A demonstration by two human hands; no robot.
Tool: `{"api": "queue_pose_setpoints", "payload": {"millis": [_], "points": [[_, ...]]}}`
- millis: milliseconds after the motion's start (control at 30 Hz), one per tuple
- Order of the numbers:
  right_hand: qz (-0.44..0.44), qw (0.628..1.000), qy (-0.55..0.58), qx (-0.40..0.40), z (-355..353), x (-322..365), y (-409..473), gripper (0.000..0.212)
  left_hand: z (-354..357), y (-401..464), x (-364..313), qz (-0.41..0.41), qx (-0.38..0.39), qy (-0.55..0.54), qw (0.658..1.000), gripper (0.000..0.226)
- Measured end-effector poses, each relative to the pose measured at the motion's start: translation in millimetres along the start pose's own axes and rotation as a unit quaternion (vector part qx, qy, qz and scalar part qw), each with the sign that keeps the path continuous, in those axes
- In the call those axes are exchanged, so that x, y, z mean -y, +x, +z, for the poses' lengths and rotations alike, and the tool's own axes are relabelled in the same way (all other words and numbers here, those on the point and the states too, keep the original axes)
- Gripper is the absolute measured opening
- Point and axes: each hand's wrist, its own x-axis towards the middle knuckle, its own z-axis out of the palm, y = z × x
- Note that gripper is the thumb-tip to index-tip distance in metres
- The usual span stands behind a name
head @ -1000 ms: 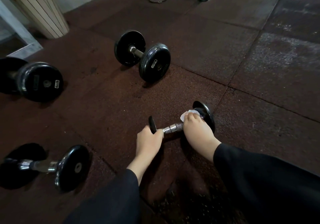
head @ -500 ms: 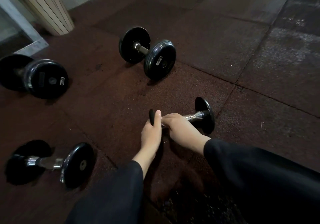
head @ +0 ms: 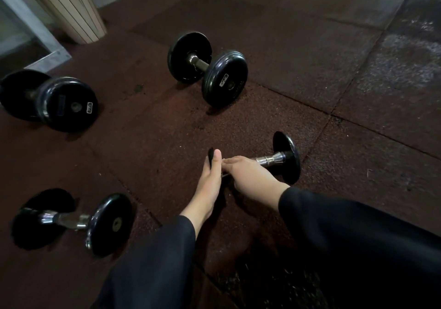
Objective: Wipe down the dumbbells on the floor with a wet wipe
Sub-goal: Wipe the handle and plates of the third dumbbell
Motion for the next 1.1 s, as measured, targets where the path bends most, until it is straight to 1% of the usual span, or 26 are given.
{"api": "queue_pose_setpoints", "payload": {"millis": [67, 100, 200, 300, 367, 433, 467, 500, 533, 567, 600, 667, 700, 767, 833, 867, 900, 933, 967, 1000, 1100], "points": [[-0.018, 1.000, 0.024, -0.008, 3, -2, -4, 0.052, -2, 1, 6, 0.011, -0.001, 0.010, 1.000, 0.103], [-0.026, 0.999, 0.029, -0.012, 5, -4, -8, 0.054, -2, 2, 9, 0.011, -0.004, 0.008, 1.000, 0.110], [-0.044, 0.999, 0.010, -0.030, 6, -4, -16, 0.053, -2, 6, 14, 0.009, -0.002, 0.003, 1.000, 0.117], [-0.039, 0.998, -0.040, -0.023, 13, -1, -15, 0.055, -1, 3, 7, 0.013, 0.003, 0.003, 1.000, 0.109], [-0.043, 0.995, -0.064, -0.062, 25, -1, -20, 0.050, -1, 0, 2, 0.011, -0.001, 0.004, 1.000, 0.100], [-0.048, 0.991, -0.100, -0.081, 38, -4, -27, 0.049, 0, -1, 0, 0.001, 0.000, -0.002, 1.000, 0.090], [-0.056, 0.986, -0.141, -0.076, 43, -6, -31, 0.048, 0, -1, 1, -0.001, 0.000, -0.003, 1.000, 0.092], [-0.056, 0.982, -0.171, -0.056, 47, -7, -35, 0.048, 0, -1, 1, -0.001, 0.001, -0.005, 1.000, 0.098], [-0.063, 0.977, -0.197, -0.052, 50, -8, -39, 0.047, 0, -1, 2, -0.004, -0.001, -0.007, 1.000, 0.104], [-0.069, 0.973, -0.214, -0.051, 47, -10, -43, 0.047, 0, 0, 2, -0.005, 0.000, -0.007, 1.000, 0.105], [-0.069, 0.971, -0.222, -0.061, 46, -13, -44, 0.047, 0, 0, 2, -0.004, 0.003, -0.003, 1.000, 0.097], [-0.032, 0.971, -0.226, -0.067, 39, -19, -42, 0.047, -1, 2, 4, -0.003, 0.006, 0.000, 1.000, 0.078], [-0.012, 0.973, -0.219, -0.069, 35, -22, -39, 0.047, -1, 4, 6, -0.003, 0.004, 0.002, 1.000, 0.074], [0.008, 0.976, -0.193, -0.099, 21, -17, -32, 0.046, -2, 6, 8, -0.004, 0.001, 0.003, 1.000, 0.073], [0.024, 0.982, -0.162, -0.094, 11, -9, -21, 0.042, -1, 6, 7, 0.000, 0.006, 0.005, 1.000, 0.078], [0.006, 0.979, -0.182, -0.090, 11, -7, -15, 0.040, -1, 5, 7, 0.003, 0.009, 0.006, 1.000, 0.084], [-0.008, 0.980, -0.178, -0.083, 11, -2, -13, 0.039, -1, 5, 7, 0.003, 0.013, 0.006, 1.000, 0.089], [-0.020, 0.985, -0.154, -0.078, 13, 1, -13, 0.037, -1, 5, 8, 0.003, 0.015, 0.009, 1.000, 0.090], [-0.023, 0.990, -0.123, -0.064, 15, 3, -15, 0.037, -1, 4, 8, 0.003, 0.015, 0.012, 1.000, 0.084], [-0.031, 0.990, -0.118, -0.066, 19, 3, -18, 0.040, -2, 4, 8, 0.005, 0.013, 0.013, 1.000, 0.077], [-0.019, 0.984, -0.156, -0.080, 27, -3, -24, 0.047, -2, 6, 9, 0.004, 0.007, 0.009, 1.000, 0.067]]}}
